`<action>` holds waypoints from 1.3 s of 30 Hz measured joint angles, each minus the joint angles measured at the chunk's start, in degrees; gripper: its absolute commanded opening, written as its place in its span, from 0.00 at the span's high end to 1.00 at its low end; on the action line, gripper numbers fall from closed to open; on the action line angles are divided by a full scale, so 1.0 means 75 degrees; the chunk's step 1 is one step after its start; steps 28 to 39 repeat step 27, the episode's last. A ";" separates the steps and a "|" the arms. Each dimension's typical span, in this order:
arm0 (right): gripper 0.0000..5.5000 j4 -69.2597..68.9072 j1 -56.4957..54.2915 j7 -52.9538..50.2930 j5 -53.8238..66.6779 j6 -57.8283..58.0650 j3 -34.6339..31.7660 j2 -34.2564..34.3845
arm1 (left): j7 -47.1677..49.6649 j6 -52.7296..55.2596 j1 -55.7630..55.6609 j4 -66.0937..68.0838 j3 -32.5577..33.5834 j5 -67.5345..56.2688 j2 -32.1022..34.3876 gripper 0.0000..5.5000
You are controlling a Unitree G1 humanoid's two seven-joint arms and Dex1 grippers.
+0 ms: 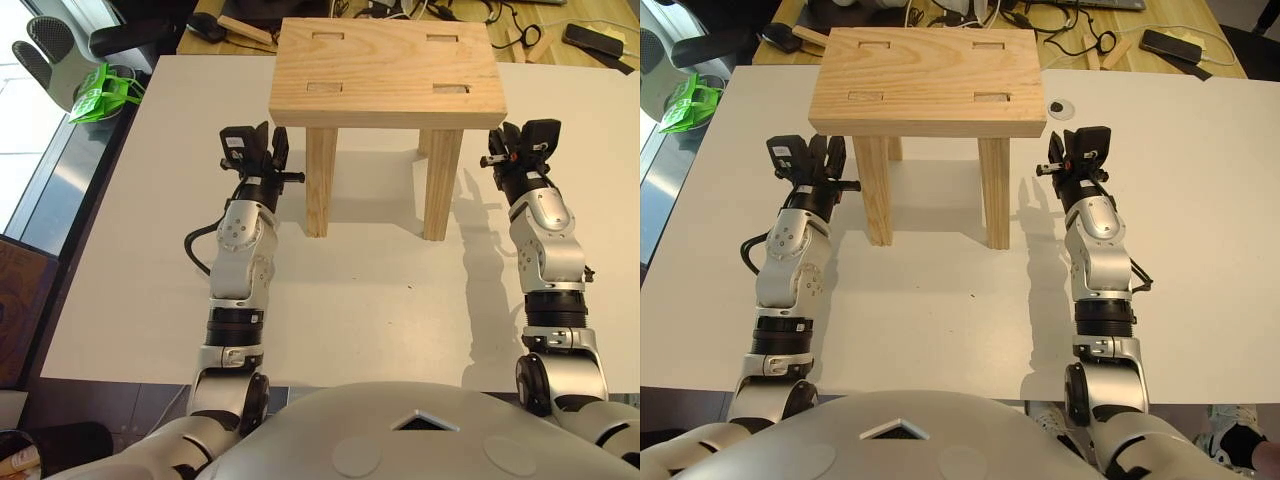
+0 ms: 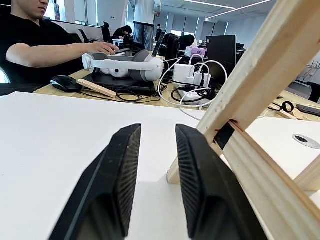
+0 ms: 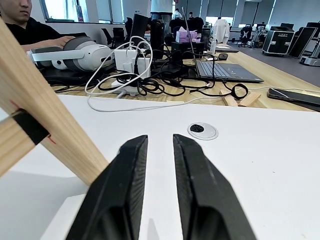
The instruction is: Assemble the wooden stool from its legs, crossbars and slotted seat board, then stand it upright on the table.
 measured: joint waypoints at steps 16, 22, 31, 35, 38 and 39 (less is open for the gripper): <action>0.83 0.0064 -0.0074 0.0006 0.0124 0.0192 -0.0202 0.0257 | -0.0263 0.0000 -0.0244 0.0335 0.0415 0.0048 -0.0200 0.77; 0.83 0.0244 -0.0216 0.0025 0.0196 0.0194 -0.0357 0.0304 | -0.0290 -0.0001 -0.0385 0.0451 0.0451 0.0044 -0.0267 0.77; 0.83 0.0226 -0.0478 0.0105 0.0272 0.0310 -0.0409 0.0420 | -0.0286 0.0028 -0.0394 0.0195 0.0599 0.0034 -0.0274 0.77; 0.83 0.0226 -0.0478 0.0105 0.0272 0.0310 -0.0409 0.0420 | -0.0286 0.0028 -0.0394 0.0195 0.0599 0.0034 -0.0274 0.77; 0.83 0.0226 -0.0478 0.0105 0.0272 0.0310 -0.0409 0.0420 | -0.0286 0.0028 -0.0394 0.0195 0.0599 0.0034 -0.0274 0.77; 0.83 0.0226 -0.0478 0.0105 0.0272 0.0310 -0.0409 0.0420 | -0.0286 0.0028 -0.0394 0.0195 0.0599 0.0034 -0.0274 0.77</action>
